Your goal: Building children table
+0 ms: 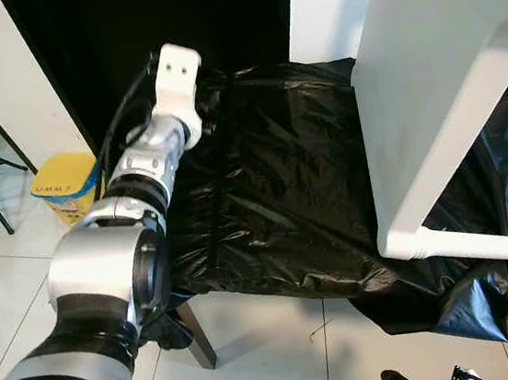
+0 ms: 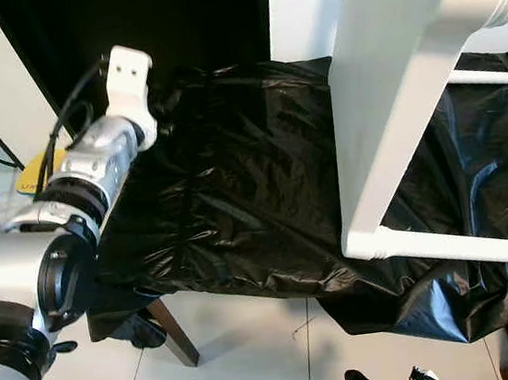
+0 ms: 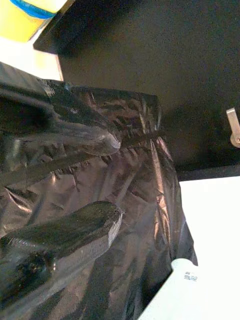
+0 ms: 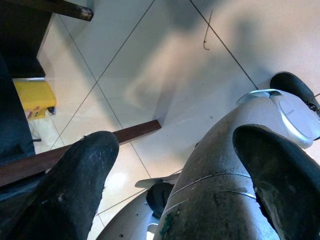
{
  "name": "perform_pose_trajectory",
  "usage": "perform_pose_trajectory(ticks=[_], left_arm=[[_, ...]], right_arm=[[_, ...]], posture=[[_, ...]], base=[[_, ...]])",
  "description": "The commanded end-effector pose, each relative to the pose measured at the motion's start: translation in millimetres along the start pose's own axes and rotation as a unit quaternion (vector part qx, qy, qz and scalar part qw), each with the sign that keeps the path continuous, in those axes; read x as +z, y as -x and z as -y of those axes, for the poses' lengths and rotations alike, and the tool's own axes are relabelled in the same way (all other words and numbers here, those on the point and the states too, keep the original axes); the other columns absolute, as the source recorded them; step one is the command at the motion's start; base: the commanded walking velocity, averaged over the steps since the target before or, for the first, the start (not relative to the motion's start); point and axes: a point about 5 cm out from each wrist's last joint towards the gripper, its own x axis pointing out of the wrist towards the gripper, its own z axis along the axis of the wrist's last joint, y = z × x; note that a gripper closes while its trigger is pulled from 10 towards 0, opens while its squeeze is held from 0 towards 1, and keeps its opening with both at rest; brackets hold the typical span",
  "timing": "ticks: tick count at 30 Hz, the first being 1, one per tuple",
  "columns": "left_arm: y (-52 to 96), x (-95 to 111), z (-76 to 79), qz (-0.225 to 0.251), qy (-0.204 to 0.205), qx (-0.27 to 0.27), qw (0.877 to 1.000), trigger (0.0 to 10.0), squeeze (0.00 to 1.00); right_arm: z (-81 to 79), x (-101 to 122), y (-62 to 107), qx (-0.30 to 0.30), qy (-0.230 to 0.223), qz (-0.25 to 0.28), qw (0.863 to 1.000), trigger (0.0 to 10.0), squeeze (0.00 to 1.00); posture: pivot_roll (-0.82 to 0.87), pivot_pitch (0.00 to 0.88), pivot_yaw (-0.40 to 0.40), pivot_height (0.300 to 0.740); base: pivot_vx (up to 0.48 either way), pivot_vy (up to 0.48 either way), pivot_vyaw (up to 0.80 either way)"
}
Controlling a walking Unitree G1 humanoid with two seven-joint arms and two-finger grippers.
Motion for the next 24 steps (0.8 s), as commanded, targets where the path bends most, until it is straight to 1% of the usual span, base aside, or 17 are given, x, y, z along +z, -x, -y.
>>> perform_pose_trajectory(ticks=[1, 2, 4, 5, 6, 7, 9, 10, 11, 12, 13, 24], left_arm=[[1.2, -2, -3.4, 0.01, 0.012, 0.032, 0.999, 10.0, 0.0], [3.3, -9, -5.5, 0.012, 0.033, 0.041, 0.999, 10.0, 0.0], [8.5, -25, -8.9, 0.013, 0.069, 0.06, 0.996, 10.0, 0.0], [8.5, -25, -8.9, 0.013, 0.069, 0.06, 0.996, 10.0, 0.0], [10.5, -31, -9.0, 0.01, 0.073, 0.065, 0.995, 10.0, 0.0], [10.5, -31, -9.0, 0.01, 0.073, 0.065, 0.995, 10.0, 0.0], [14.0, -47, -5.7, -0.003, 0.102, 0.075, 0.992, 10.0, 0.0], [14.0, -47, -5.7, -0.003, 0.102, 0.075, 0.992, 10.0, 0.0], [15.2, -55, -1.3, -0.01, 0.107, 0.075, 0.991, 10.0, 0.0], [15.2, -55, -1.3, -0.01, 0.107, 0.075, 0.991, 10.0, 0.0], [16.3, -61, 4.2, -0.015, 0.111, 0.073, 0.991, 10.0, 0.0], [16.3, -61, 4.2, -0.015, 0.111, 0.073, 0.991, 10.0, 0.0]], right_arm=[[21.0, 9, -33.7, -0.179, 0.466, -0.092, 0.862, 10.0, 0.0], [18.9, 7, -35.0, -0.175, 0.474, -0.093, 0.858, 10.0, 0.0], [16.3, 5, -36.7, -0.174, 0.476, -0.09, 0.857, 10.0, 0.0], [16.3, 5, -36.7, -0.174, 0.476, -0.09, 0.857, 10.0, 0.0], [15.5, 5, -37.3, -0.174, 0.474, -0.089, 0.859, 10.0, 0.0], [15.5, 5, -37.3, -0.174, 0.474, -0.089, 0.859, 10.0, 0.0], [13.4, 6, -38.6, -0.172, 0.458, -0.083, 0.868, 10.0, 0.0], [13.4, 6, -38.6, -0.172, 0.458, -0.083, 0.868, 10.0, 0.0], [13.0, 6, -39.0, -0.174, 0.455, -0.083, 0.869, 10.0, 0.0], [13.0, 6, -39.0, -0.174, 0.455, -0.083, 0.869, 10.0, 0.0], [11.9, 6, -39.8, -0.174, 0.455, -0.082, 0.869, 10.0, 0.0], [11.9, 6, -39.8, -0.174, 0.455, -0.082, 0.869, 10.0, 0.0]], posture=[[-0.13, 0.0, 0.0, 0.74], [-0.13, 0.0, 0.0, 0.74], [-0.12, 0.0, 0.0, 0.74], [-0.12, 0.0, 0.0, 0.74], [-0.12, 0.0, 0.0, 0.74], [-0.12, 0.0, 0.0, 0.74], [-0.11, 0.0, 0.0, 0.74], [-0.11, 0.0, 0.0, 0.74], [-0.1, 0.0, 0.0, 0.74], [-0.1, 0.0, 0.0, 0.74], [-0.09, 0.04, 0.153, 0.74], [-0.09, 0.04, 0.153, 0.74]], base=[[0.0, 0.0, 0.0], [0.0, 0.0, 0.0], [0.0, 0.0, 0.0], [0.0, 0.0, 0.0], [0.0, 0.0, 0.0], [0.0, 0.0, 0.0], [0.0, 0.0, 0.0], [0.0, 0.0, 0.0], [0.0, 0.0, 0.0], [0.0, 0.0, 0.0], [0.0, 0.0, 0.0], [0.0, 0.0, 0.0]])
